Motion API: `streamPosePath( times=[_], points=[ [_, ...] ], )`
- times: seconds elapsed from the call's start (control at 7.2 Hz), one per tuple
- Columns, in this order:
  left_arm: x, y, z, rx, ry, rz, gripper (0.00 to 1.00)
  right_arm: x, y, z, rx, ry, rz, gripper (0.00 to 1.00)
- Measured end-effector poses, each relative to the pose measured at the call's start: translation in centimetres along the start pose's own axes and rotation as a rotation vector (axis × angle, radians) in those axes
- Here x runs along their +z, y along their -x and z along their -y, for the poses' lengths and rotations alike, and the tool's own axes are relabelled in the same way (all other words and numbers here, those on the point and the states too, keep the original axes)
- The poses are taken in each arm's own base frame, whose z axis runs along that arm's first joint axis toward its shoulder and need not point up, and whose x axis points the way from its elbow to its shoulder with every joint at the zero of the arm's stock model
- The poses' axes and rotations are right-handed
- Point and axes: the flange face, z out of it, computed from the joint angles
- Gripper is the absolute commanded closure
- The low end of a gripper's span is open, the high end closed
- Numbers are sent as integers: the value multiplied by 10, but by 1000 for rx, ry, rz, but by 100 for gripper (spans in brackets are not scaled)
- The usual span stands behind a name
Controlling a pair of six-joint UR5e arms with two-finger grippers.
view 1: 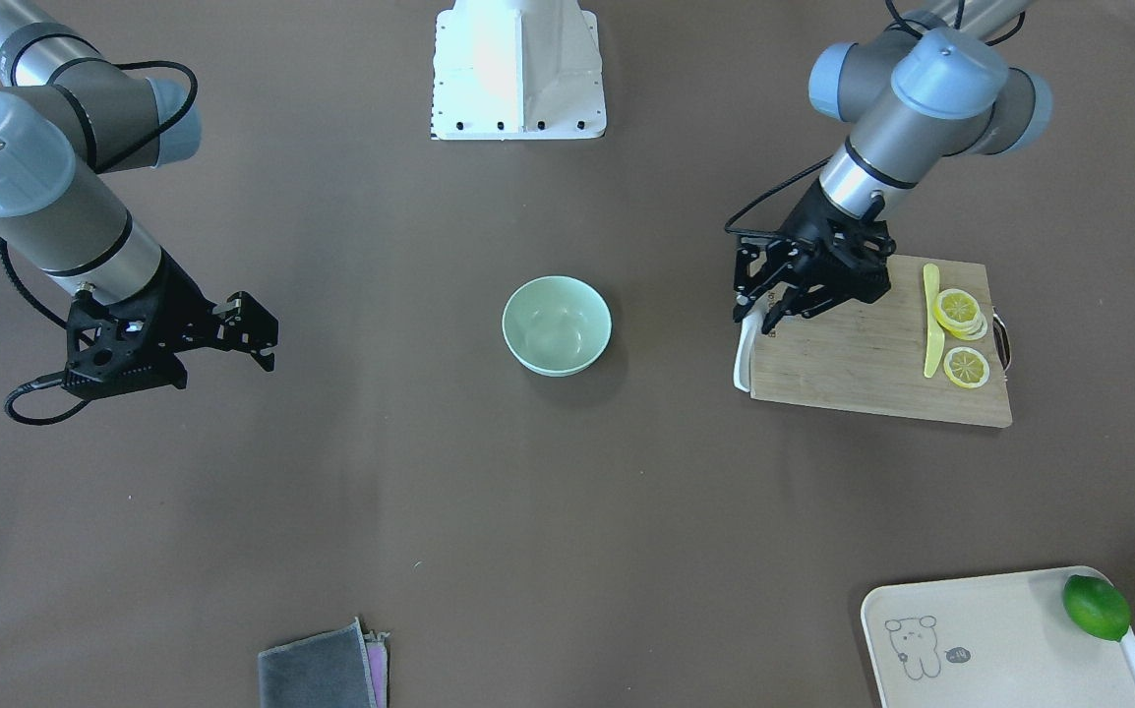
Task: Place spoon in bowl
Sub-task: 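Lift the white spoon and carry it over the bowl with the left gripper, then lower the spoon into the bowl, open the left gripper, and withdraw both arms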
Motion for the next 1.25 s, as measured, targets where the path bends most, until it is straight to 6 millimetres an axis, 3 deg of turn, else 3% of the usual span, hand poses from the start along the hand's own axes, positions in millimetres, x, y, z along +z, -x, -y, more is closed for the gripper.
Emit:
streamPosePath(
  times=[0.14,0.42,0.56,0.69,0.83,1.11,1.25],
  points=[
    [11,-43,12,-65,-13,-19,100,-9,-21,9,-32,12,-38,0],
    [58,-112,-2,-112,-72,4,100,-24,-81,17,-73,31,-95,0],
    [79,-135,-8,-125,-80,17,100,-31,-109,16,-54,39,-98,0],
    [93,-146,-15,-135,-71,24,91,-39,-130,14,-29,47,-86,0],
    [99,-148,-21,-139,-57,36,2,-43,-140,13,-13,53,-76,0],
    [95,-133,-33,-138,-41,71,2,-45,-147,12,0,59,-73,0],
    [83,-124,-40,-123,-34,72,2,-45,-150,10,4,60,-73,0]
  ],
)
